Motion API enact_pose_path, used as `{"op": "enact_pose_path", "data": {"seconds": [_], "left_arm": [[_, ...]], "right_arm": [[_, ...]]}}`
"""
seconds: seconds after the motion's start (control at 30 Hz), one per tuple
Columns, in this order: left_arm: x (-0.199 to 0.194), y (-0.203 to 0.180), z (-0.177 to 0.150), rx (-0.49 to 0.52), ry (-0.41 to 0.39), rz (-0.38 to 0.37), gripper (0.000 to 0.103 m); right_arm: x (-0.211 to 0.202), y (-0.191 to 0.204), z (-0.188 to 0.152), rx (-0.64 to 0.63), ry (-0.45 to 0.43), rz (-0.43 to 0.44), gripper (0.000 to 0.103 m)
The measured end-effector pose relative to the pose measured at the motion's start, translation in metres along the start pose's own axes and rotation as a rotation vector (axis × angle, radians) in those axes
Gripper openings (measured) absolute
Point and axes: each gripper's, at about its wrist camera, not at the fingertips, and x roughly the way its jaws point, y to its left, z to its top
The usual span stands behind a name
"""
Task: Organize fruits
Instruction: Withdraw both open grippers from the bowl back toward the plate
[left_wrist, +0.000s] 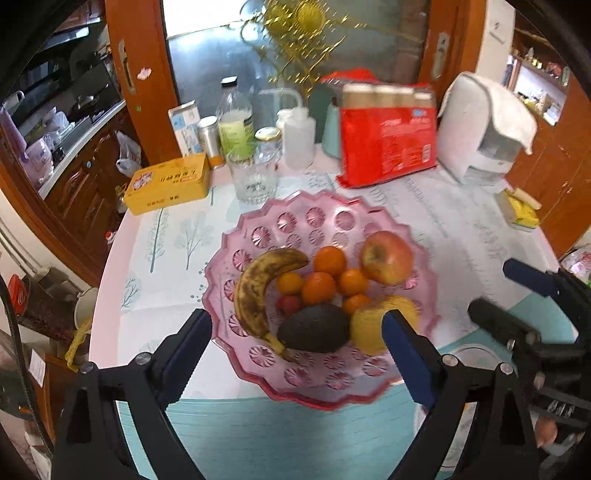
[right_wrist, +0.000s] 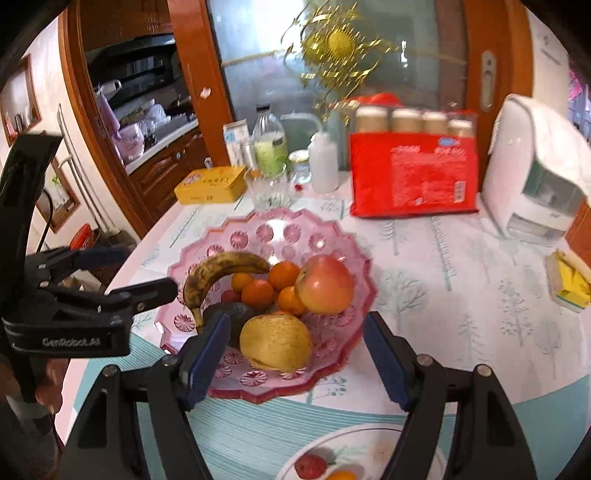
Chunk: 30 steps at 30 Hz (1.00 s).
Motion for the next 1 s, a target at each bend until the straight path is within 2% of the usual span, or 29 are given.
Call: {"op": "enact_pose_path", "data": {"seconds": [0.23,0.6,0.77,1.0], "left_arm": [[-0.04,-0.027,-0.006,0.021,-0.069,-0.057,0.094],[-0.067,-0.086,-0.033,0.11,-0.119,-0.167,0.094],[-0.061,-0.111,-0.06,0.158,-0.103,-0.204,0.094],[-0.024,-0.132,-0.101,0.182,-0.009,-0.206,0.094]], "right_arm": [[-0.059,-0.032,-0.005,0.049,-0.072,-0.077,0.075],[-0.118,-0.056,-0.061,0.11,-0.109,-0.196,0.075],[-0.127,-0.064,-0.093,0.164,-0.121,-0.212,0.075],[-0.112,-0.066,-0.13,0.177,-0.063,-0.211,0.075]]}}
